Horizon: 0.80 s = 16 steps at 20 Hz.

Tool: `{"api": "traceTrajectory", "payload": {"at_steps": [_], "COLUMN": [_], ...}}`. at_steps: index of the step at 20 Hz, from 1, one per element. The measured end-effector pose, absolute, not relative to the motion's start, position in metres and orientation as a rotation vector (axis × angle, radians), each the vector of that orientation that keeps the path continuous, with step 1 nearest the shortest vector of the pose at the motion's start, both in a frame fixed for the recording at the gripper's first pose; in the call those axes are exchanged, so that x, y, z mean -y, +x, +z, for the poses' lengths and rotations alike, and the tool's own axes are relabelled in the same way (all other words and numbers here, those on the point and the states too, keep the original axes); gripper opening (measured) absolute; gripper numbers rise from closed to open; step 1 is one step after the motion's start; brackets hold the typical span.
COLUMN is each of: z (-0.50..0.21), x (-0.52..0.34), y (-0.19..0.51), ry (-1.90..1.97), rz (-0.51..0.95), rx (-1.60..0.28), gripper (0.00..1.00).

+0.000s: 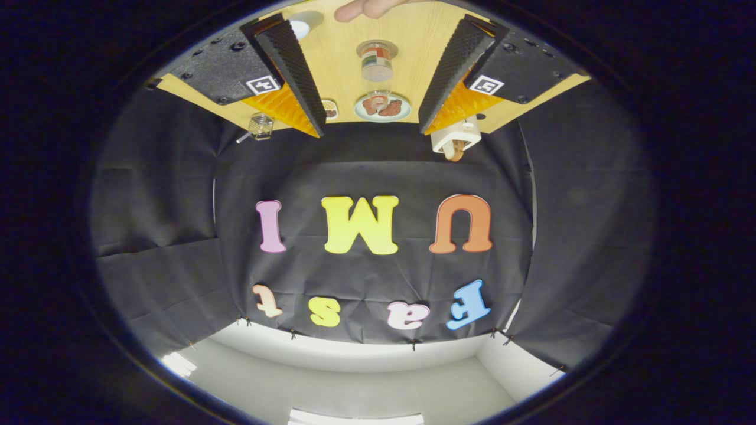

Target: Take the bottle from table, then pour the juice into the cup, finally place the bottle on the coaster

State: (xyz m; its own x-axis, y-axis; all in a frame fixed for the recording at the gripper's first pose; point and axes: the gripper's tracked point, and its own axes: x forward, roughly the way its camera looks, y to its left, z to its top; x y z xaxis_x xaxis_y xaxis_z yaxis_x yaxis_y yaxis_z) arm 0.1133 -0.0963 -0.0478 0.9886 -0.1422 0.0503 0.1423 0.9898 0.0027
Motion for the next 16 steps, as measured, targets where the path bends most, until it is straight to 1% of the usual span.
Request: {"api": "traceTrajectory", "payload": {"at_steps": [4, 6, 16], "z": [-0.029, -0.021, -0.011], "x": [0.083, 0.084, 0.063], "y": [0.086, 0.069, 0.012], "ry": [0.033, 0.020, 0.047], "rz": [-0.121, -0.136, -0.148], "rx": [0.035, 0.035, 0.015], "gripper": [1.00, 1.00, 1.00]}}
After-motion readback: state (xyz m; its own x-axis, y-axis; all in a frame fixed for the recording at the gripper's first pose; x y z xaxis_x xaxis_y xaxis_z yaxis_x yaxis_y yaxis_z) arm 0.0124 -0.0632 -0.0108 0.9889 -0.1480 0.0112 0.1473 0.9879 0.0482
